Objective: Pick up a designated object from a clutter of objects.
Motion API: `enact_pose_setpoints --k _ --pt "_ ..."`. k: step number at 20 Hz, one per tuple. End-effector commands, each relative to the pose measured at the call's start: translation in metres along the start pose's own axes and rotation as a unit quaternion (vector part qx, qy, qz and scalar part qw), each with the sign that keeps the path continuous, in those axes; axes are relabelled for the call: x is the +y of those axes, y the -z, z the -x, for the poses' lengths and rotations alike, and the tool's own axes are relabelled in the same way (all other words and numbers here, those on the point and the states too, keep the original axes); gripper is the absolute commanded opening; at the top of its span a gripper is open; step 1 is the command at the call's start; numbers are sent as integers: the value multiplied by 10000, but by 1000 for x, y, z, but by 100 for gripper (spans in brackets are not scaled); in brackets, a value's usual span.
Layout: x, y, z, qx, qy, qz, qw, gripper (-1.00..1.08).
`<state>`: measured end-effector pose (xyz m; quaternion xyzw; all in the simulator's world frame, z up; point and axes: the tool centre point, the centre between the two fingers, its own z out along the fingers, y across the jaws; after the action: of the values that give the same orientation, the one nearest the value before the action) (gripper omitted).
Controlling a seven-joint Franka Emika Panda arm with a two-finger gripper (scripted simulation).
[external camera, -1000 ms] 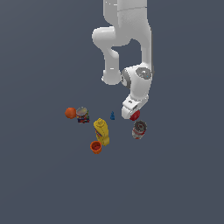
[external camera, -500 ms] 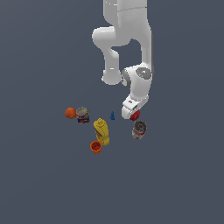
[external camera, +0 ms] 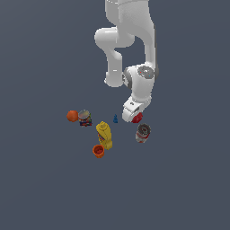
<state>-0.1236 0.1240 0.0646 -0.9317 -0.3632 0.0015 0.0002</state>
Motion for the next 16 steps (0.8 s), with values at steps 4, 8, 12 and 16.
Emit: enact_pose_setpoints --k 4,8,12,16 --pt "24 28 0 15 1 -2 10000 -100" --pt "48 56 1 19 3 -7 10000 -100" --pt "76 88 2 23 5 -12 10000 -100" --pt "105 121 3 26 6 -15 10000 -100"
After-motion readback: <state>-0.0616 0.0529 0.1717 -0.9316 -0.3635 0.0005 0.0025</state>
